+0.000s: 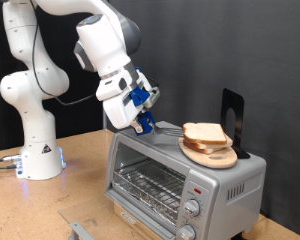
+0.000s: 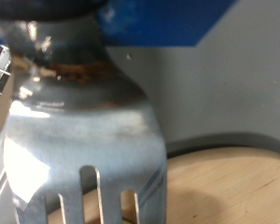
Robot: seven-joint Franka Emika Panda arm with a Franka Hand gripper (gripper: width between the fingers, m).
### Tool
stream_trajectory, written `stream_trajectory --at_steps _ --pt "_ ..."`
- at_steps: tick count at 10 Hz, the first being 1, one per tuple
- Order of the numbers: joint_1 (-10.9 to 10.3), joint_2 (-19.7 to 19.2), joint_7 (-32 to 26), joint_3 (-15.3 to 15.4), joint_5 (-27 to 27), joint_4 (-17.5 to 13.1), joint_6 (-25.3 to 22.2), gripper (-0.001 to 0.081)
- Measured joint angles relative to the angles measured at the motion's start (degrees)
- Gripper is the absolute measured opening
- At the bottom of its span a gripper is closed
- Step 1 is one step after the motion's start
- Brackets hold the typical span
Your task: Make a piece of toast with the oven
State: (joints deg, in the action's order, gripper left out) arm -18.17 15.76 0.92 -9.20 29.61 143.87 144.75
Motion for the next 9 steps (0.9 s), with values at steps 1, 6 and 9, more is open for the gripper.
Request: stream_trajectory --at_steps 1,6,9 --pt "-0.02 -1.01 0.03 0.24 -0.19 -0.89 0.08 0.0430" --pt "-0.05 -4.48 1.61 2.56 -3.21 -4.10 2.16 0.0430" --pt "-0.06 -6.46 4.62 3.70 -4.55 -6.30 1.99 0.0430"
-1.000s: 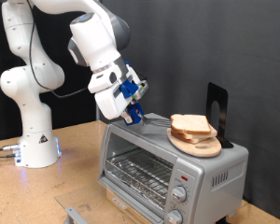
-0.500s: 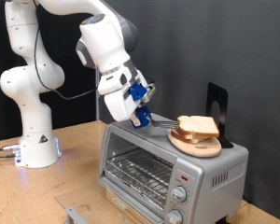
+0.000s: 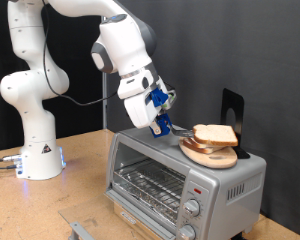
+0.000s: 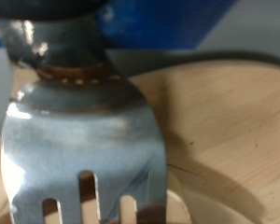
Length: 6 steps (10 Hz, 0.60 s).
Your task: Make a piece of toast with the oven
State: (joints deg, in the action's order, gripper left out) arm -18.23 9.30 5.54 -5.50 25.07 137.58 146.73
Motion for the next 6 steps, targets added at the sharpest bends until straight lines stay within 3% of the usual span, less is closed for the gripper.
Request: stream_trajectory --at_steps 6 --pt "0.00 -3.39 2.48 0.27 -0.52 -3.48 -0.05 0.0430"
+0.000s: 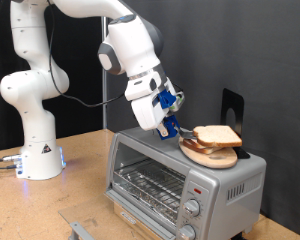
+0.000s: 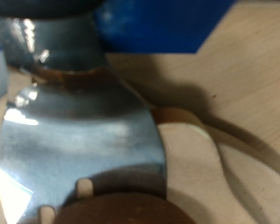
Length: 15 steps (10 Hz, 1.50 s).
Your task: Make a piece of toast with the oven
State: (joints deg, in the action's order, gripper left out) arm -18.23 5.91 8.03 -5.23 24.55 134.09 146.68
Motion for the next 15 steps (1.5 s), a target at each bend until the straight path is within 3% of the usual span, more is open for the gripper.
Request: stream_trajectory --at_steps 4,6,11,15 --pt "0.00 -1.17 0.65 0.01 -0.81 -1.09 0.29 0.0430" --pt "-0.02 -1.54 0.95 0.24 -1.11 -0.89 3.32 0.0430" --pt "-0.61 0.11 -3.04 0.67 2.65 2.32 9.68 0.0430" --pt "-0.91 5.18 -8.36 0.61 8.89 6.07 11.06 0.0430"
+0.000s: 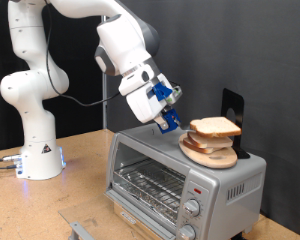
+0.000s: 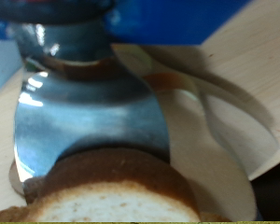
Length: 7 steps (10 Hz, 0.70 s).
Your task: Make a piece of toast with the oven
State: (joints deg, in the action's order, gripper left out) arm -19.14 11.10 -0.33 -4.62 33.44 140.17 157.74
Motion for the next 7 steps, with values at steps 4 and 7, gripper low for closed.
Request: stream_trajectory --at_steps 4,7 --pt "0.00 6.27 -1.68 -1.34 0.42 3.74 -4.85 0.0430" --pt "-0.48 5.98 -5.03 -1.64 2.86 4.42 -3.36 0.0430"
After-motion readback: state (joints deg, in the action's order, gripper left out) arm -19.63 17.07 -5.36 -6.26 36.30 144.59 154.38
